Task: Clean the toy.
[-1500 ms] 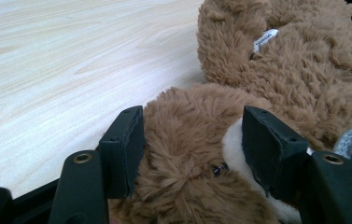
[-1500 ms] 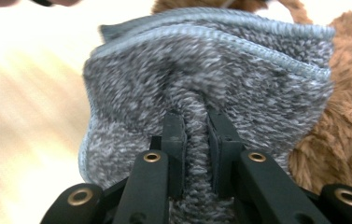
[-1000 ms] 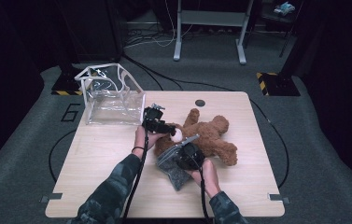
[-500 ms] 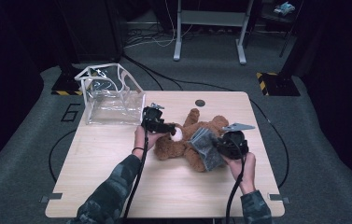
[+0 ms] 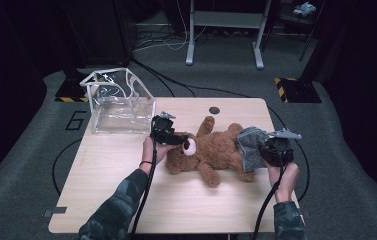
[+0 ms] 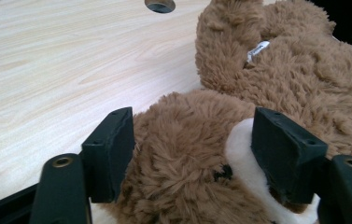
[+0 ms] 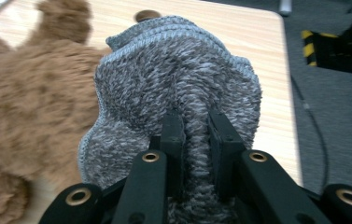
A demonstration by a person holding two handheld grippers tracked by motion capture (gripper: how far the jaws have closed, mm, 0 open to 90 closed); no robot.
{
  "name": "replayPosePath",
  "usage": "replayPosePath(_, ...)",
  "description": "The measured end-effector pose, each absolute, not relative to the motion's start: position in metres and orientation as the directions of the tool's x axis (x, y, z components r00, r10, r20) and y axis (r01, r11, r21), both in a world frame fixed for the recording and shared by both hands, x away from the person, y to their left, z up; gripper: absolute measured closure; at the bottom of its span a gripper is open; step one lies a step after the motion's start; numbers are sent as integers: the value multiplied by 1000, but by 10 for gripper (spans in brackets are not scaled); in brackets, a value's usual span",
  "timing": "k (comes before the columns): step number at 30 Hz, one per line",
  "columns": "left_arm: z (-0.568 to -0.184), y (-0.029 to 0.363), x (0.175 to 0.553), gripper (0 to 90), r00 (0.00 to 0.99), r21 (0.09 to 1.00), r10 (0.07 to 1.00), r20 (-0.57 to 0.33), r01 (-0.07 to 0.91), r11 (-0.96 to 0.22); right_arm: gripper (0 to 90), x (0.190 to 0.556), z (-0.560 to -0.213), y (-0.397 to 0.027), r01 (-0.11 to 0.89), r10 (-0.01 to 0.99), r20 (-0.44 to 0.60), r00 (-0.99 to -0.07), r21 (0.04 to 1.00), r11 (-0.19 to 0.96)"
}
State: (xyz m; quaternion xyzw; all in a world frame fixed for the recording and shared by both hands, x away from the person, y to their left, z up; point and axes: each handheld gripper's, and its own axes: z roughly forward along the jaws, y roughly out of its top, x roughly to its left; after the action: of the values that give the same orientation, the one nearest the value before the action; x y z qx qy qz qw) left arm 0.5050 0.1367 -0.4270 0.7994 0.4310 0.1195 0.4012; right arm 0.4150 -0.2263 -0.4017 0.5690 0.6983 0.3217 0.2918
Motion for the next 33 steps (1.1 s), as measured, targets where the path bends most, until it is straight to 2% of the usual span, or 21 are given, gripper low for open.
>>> replayPosePath(4, -428, 137, 504, 292, 596, 749, 788, -151, 590, -303, 785, 415, -403, -236, 617, 986, -58, -155, 774, 142)
replayPosePath(11, -432, 139, 507, 284, 590, 745, 792, -159, 598, -296, 788, 422, -442, -241, 704, 987, -99, -129, 692, 161)
replayPosePath(14, -434, 140, 510, 282, 583, 745, 797, -158, 600, -292, 789, 421, -453, -243, 729, 990, -56, -129, 672, 134)
replayPosePath(18, -435, 138, 512, 282, 560, 754, 811, -172, 604, -257, 789, 422, -464, -234, 750, 977, 27, -211, 646, 145)
replayPosePath(21, -433, 138, 510, 282, 557, 755, 813, -170, 604, -256, 790, 424, -469, -221, 753, 966, 43, -257, 635, 172)
replayPosePath(25, -427, 139, 503, 281, 563, 764, 814, -146, 586, -268, 790, 424, -468, -216, 752, 966, 59, -252, 640, 157)
replayPosePath(33, -409, 130, 468, 200, 596, 814, 796, -105, 511, -275, 790, 420, -463, -216, 749, 966, 53, -252, 643, 159)
